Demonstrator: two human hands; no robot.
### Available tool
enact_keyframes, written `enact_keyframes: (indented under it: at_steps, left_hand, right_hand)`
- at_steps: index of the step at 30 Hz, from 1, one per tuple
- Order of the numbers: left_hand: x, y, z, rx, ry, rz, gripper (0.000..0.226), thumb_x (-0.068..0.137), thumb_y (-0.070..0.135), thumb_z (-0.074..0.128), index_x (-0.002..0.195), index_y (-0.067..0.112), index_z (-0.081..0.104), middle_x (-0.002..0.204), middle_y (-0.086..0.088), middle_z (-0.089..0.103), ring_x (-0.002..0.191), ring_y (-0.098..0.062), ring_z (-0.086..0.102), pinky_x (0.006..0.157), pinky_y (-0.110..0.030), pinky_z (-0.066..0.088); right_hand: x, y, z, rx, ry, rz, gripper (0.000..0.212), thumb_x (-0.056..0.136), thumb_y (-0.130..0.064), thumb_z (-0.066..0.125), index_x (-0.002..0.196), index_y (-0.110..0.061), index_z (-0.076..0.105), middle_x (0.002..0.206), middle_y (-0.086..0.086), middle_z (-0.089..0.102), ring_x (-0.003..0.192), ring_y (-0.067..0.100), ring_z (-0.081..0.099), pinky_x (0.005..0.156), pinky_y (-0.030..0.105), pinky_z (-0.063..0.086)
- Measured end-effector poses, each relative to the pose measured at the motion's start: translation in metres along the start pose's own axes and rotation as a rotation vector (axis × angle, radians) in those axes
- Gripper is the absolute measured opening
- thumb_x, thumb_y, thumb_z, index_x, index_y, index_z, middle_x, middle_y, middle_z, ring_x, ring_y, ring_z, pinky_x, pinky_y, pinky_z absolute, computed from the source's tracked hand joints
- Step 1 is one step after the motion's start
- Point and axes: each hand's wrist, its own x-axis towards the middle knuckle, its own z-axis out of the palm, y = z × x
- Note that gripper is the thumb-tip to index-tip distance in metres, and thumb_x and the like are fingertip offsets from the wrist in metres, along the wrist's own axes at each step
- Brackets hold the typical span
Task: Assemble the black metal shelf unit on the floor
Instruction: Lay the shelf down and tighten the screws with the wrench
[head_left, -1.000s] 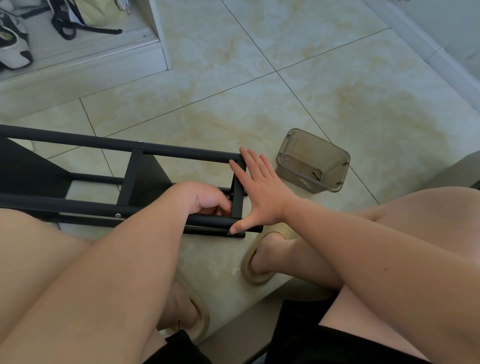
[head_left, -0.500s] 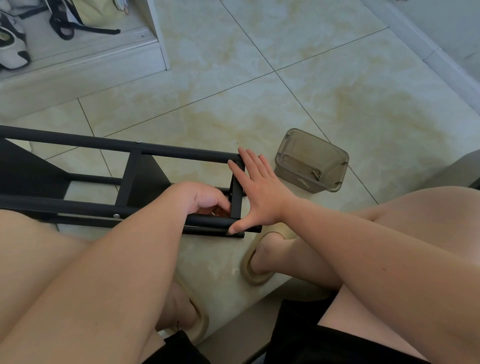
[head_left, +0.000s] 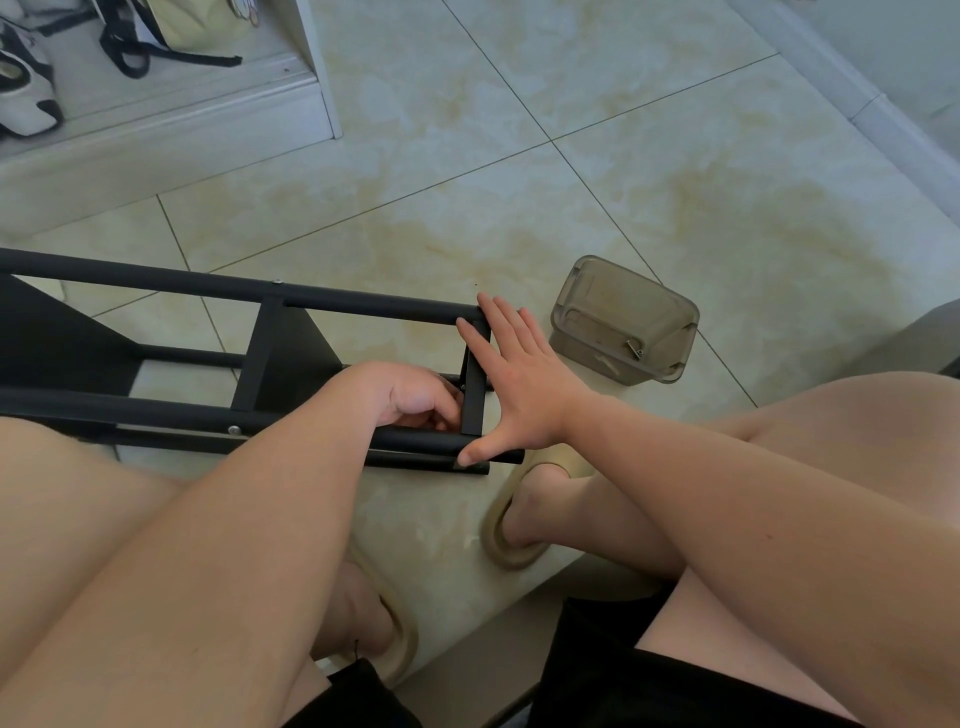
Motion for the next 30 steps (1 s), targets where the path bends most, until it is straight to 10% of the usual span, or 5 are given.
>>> enact_keyframes:
  at_steps: [6,15,22,26,30]
  left_hand:
    - [-0.002,0.005,-0.003,0.064,0.191,0.04,0.024,0.085,0.006,0.063,0.105,0.011,0.074,0.102,-0.01,0.076,0.096,-0.028,0.072,0.091,-0.039,0.057]
    - [-0.028,0.016,-0.038,0.402,0.782,0.196,0.017,0.096,0.023,0.057,0.082,0.026,0.067,0.083,0.011,0.063,0.079,-0.008,0.056,0.06,-0.021,0.037]
    - [-0.069,0.039,-0.074,0.681,0.945,0.095,0.03,0.101,0.035,0.05,0.122,0.018,0.063,0.118,-0.005,0.065,0.11,-0.027,0.057,0.093,-0.04,0.049]
    - [-0.09,0.041,-0.119,0.981,1.114,0.027,0.053,0.092,0.033,0.063,0.139,0.019,0.044,0.144,-0.011,0.044,0.131,-0.033,0.04,0.103,-0.047,0.041]
    - [-0.113,0.028,-0.169,0.843,1.105,-0.191,0.073,0.085,0.05,0.07,0.138,0.012,0.038,0.135,-0.011,0.048,0.118,-0.033,0.052,0.093,-0.045,0.048]
  right_hand:
    - [0.009,0.006,-0.001,-0.005,-0.012,-0.02,0.151,0.055,-0.095,0.061,0.162,-0.014,-0.008,0.164,0.017,-0.027,0.152,0.031,-0.026,0.119,0.04,-0.023]
    - [0.066,0.039,-0.037,-0.018,-0.083,-0.066,0.146,0.059,-0.087,0.068,0.161,-0.013,-0.005,0.165,0.014,-0.024,0.153,0.028,-0.022,0.123,0.04,-0.013]
    - [0.121,0.071,-0.08,0.103,-0.056,0.091,0.094,0.088,-0.052,0.072,0.161,-0.022,0.021,0.168,-0.004,0.02,0.151,0.021,0.026,0.117,0.043,0.032]
    - [0.158,0.082,-0.094,0.108,0.036,0.223,0.056,0.093,-0.045,0.067,0.142,-0.023,0.052,0.117,0.003,0.066,0.109,0.028,0.058,0.083,0.037,0.047]
    - [0.194,0.092,-0.11,0.027,0.079,0.226,0.027,0.098,-0.04,0.061,0.11,-0.017,0.067,0.077,-0.004,0.051,0.08,0.024,0.053,0.064,0.033,0.039]
